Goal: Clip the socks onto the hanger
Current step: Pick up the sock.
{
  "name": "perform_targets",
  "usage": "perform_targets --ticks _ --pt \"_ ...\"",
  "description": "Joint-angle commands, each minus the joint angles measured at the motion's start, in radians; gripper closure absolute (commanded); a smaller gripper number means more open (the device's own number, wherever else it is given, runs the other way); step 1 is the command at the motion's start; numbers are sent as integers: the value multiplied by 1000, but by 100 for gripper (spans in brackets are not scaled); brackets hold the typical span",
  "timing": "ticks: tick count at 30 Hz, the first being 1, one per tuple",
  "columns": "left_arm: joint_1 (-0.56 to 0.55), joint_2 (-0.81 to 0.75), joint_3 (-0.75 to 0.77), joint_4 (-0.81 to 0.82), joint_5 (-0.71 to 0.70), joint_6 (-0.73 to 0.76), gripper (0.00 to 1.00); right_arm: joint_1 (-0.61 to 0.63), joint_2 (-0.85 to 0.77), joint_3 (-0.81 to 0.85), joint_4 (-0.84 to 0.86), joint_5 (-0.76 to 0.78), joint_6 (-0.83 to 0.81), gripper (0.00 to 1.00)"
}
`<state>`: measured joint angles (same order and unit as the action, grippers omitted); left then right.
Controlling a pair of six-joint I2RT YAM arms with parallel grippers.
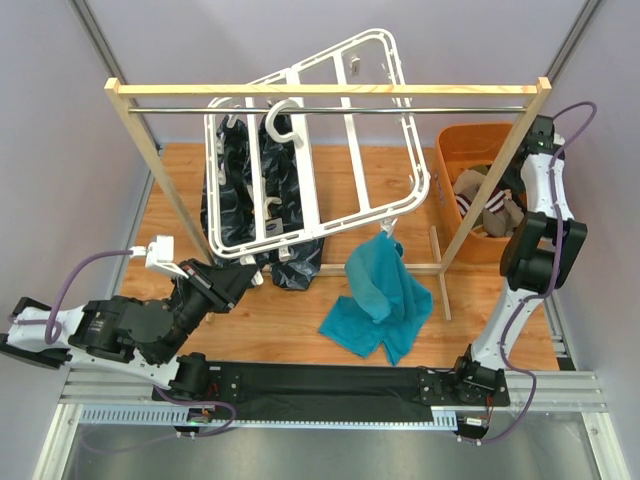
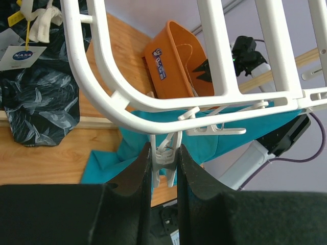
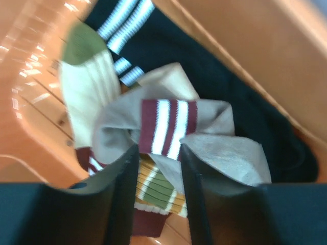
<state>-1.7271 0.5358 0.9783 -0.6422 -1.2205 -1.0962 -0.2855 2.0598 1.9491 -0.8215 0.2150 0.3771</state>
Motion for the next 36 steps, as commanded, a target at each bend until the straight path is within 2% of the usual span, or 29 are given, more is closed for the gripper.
perform_targets --ticks 1,2,6,10,14,21,32,36 --pt "0 10 -16 -85 7 -10 100 -32 -1 -36 61 -92 78 59" --pt "-2 12 -16 -83 9 -7 100 -34 16 -33 64 -97 89 47" --pt "0 21 -16 -76 10 -8 100 -34 75 48 15 -69 161 42" --pt "0 26 -13 -67 10 1 100 -35 152 181 -106 4 299 46" --pt "0 33 -13 -62 13 -1 100 -34 191 215 -131 -34 370 51" --pt "0 35 -18 -56 13 -2 100 -29 206 206 -168 12 428 53" --pt "0 36 -16 -63 15 -5 100 -17 301 255 -172 43 453 48" --pt "-2 36 -12 -68 10 -5 100 -17 319 275 -182 44 459 55"
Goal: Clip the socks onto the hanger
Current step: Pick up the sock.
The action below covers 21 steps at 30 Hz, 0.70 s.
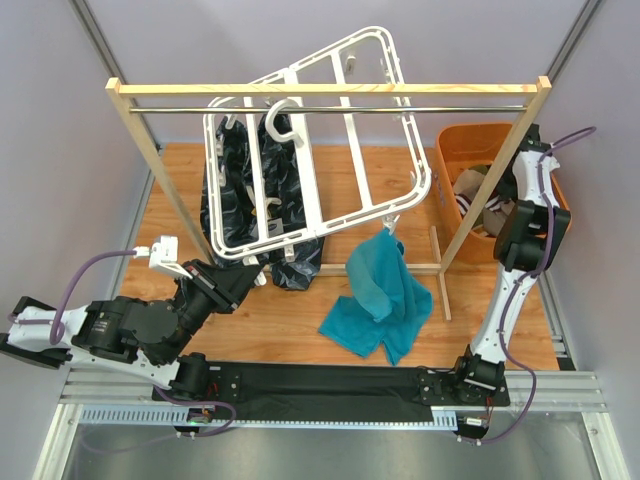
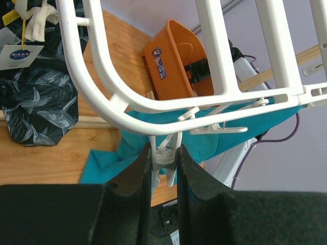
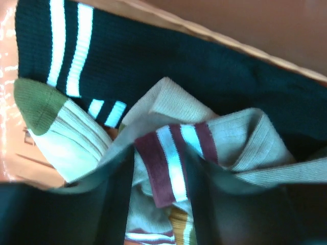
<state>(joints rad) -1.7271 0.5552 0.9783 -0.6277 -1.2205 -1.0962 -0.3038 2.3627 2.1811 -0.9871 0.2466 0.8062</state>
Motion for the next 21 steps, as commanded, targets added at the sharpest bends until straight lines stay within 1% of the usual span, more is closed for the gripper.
perform_targets --ticks 1,3,5,7,11,12,13,14,15,21 --pt "0 17 -10 -83 10 -4 100 2 12 39 -19 16 30 63" --pt "-2 17 -6 -87 9 -4 100 2 -15 17 -4 20 28 67" --pt "0 20 -1 -96 7 -5 100 2 -32 -7 5 29 24 77" --pt "-2 20 -1 -96 4 -2 100 2 -60 -7 1 40 14 83" --pt "0 15 -3 -98 7 -5 100 2 -112 -14 8 65 -18 83" --pt "0 15 -3 -98 9 -4 100 2 -120 -12 4 71 -31 84" --pt "-2 15 -3 -98 9 -2 100 0 -138 -9 1 75 -38 94" --pt "0 12 -4 -98 12 -2 100 0 -146 -9 -1 76 -45 98" --pt "0 11 -4 -96 12 -4 100 -1 -157 -1 -4 76 -61 100" --pt "0 11 -6 -95 21 1 100 -4 -275 35 -45 83 -143 100"
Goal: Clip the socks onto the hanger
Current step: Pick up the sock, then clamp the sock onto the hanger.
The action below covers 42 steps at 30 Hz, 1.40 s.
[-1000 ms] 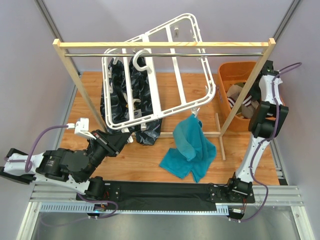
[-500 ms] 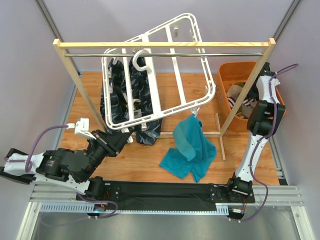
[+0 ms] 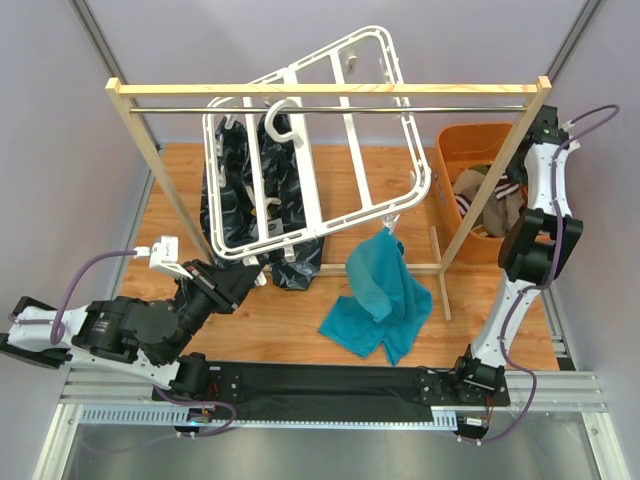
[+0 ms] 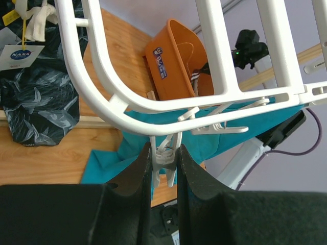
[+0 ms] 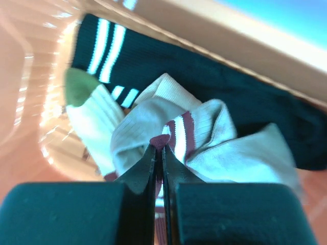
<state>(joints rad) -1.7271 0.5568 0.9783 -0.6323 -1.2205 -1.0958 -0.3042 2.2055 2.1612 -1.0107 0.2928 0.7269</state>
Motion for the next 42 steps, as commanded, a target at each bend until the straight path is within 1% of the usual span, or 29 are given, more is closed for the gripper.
perform_targets --ticks 1,3,4,5,7,8,9,10,11,12,14,16,17,19,20,21,23,24,26,27,28,29,30,31,34,35,36,39,42 --pt "0 8 -6 -90 22 5 100 -4 -142 58 -49 36 -90 100" --pt "0 8 -7 -87 29 7 100 -9 -226 58 -87 26 -109 99" --pt "0 8 -7 -92 30 7 100 -9 -268 17 -113 17 -112 100" --pt "-2 8 -9 -90 39 4 100 -9 -365 -15 -118 5 -116 100" --pt "0 12 -10 -81 53 19 100 -7 -475 -108 -114 -32 -109 100" --pt "0 20 -9 -79 55 25 100 -7 -542 -212 -108 -50 -98 100" --pt "0 25 -4 -90 53 21 100 -6 -602 -260 -109 -61 -87 100" --pt "0 26 3 -107 50 13 100 -6 -735 -311 -95 -102 -81 100" --pt "0 31 5 -106 43 14 100 -6 -797 -404 -95 -121 -77 100" --pt "0 29 2 -99 39 19 100 -4 -925 -437 -106 -130 -64 100" --pt "0 31 -9 -84 23 8 100 -1 -1041 -515 -112 -141 -70 100" --pt "0 34 -29 -69 12 2 100 34 -1178 -518 -170 -124 -90 100" --pt "0 35 -33 -72 -5 -1 100 101 -1226 -518 -186 -110 -98 100" --pt "0 37 -46 -66 -20 -4 100 123 -1297 -526 -250 -161 -110 100" --pt "0 35 -50 -46 -31 16 100 155 -1375 -532 -268 -182 -115 100" --pt "0 35 -59 -26 -33 57 100 177 -1403 -535 -287 -202 -122 100" --pt "0 35 -79 20 -39 89 100 204 -1473 -526 -370 -320 -129 100" --pt "0 37 -90 32 -39 100 100 220 -1489 -520 -391 -358 -129 100" --pt "0 41 -93 42 -33 114 100 221 -1498 -445 -495 -483 -155 100" --pt "0 45 -92 48 -31 119 100 220 -1498 -417 -520 -597 -168 100" --pt "0 48 -92 68 -28 138 100 218 -1494 -382 -573 -663 -179 100" --pt "0 55 -93 84 -24 152 100 221 -1483 -373 -604 -731 -199 100" --pt "0 60 -92 112 -25 165 100 235 -1483 -380 -623 -862 -198 100" --pt "0 71 -89 121 -22 187 100 250 -1491 -414 -620 -906 -187 100" --pt "0 87 -86 137 -20 189 100 300 -1517 -440 -597 -958 -170 100" --pt "0 91 -87 140 -16 185 100 369 -1521 -511 -571 -990 -152 100" --pt "0 94 -87 135 -13 172 100 393 -1521 -546 -542 -1036 -146 100" --pt "0 103 -87 138 -4 149 100 453 -1500 -526 -529 -1014 -150 100" --pt "0 115 -81 134 -1 136 100 502 -1486 -557 -471 -1069 -107 100"
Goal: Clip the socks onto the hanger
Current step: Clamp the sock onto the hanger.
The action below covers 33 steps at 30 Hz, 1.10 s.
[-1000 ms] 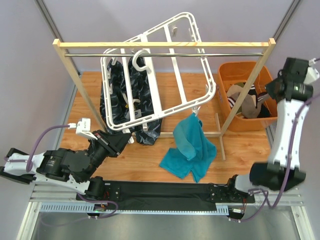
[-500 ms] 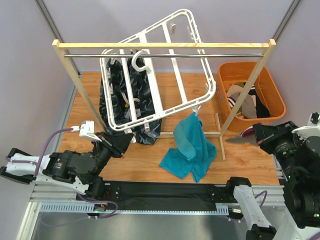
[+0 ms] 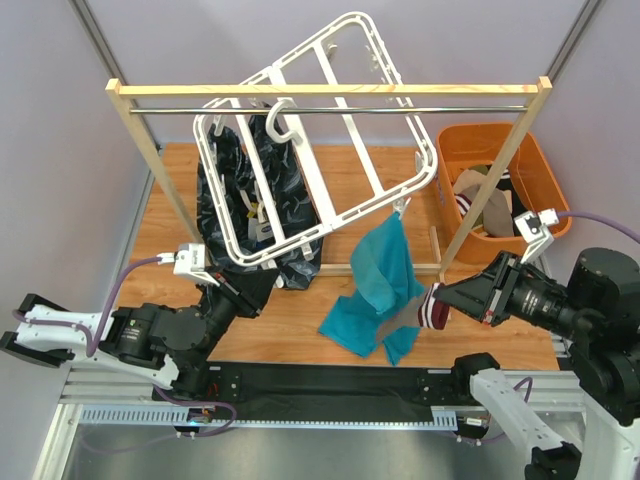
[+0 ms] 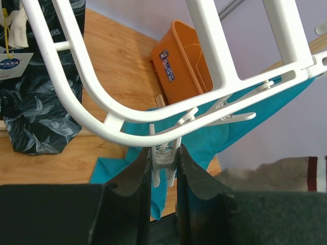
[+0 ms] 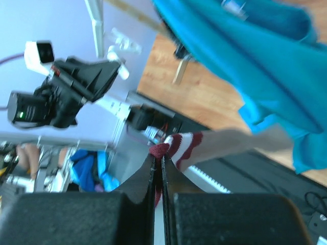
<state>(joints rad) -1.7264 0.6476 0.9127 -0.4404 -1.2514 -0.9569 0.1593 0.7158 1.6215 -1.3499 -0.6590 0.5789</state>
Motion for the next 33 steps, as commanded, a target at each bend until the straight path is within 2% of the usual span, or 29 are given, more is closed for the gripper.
perform_targets --ticks 1,9,12,16,18,20,21,22,25,26,28,29,31,33 --pt "-1 24 -15 -57 30 -3 100 64 11 -34 -126 -125 44 100" --pt "-1 27 -17 -43 24 -13 100 154 33 -115 -49 -119 78 100" --pt "-1 32 -20 -46 18 -23 100 190 25 -164 27 -107 128 100" --pt "-1 50 -12 -46 20 -29 100 331 13 -224 156 -11 229 100" --pt "-1 61 -8 -46 18 -29 100 409 4 -262 250 91 309 100" --pt "-1 66 0 -50 17 -28 100 576 10 -330 341 230 385 100" --pt "-1 69 3 -52 14 -28 100 714 17 -345 368 296 416 100" --pt "-1 70 6 -55 14 -25 100 783 20 -377 421 429 444 100" --pt "-1 61 6 -54 20 -20 100 972 63 -365 452 605 530 100" --pt "-1 55 -1 -37 24 0 100 1005 83 -351 462 721 558 100" --pt "-1 38 -29 -8 38 15 100 1101 123 -338 462 833 648 100" --pt "-1 34 -43 41 41 33 100 1132 134 -333 466 937 674 100" --pt "-1 8 -75 86 59 75 100 1209 166 -316 447 1037 799 100" --pt "-1 -11 -83 103 69 76 100 1235 253 -251 384 1101 847 100"
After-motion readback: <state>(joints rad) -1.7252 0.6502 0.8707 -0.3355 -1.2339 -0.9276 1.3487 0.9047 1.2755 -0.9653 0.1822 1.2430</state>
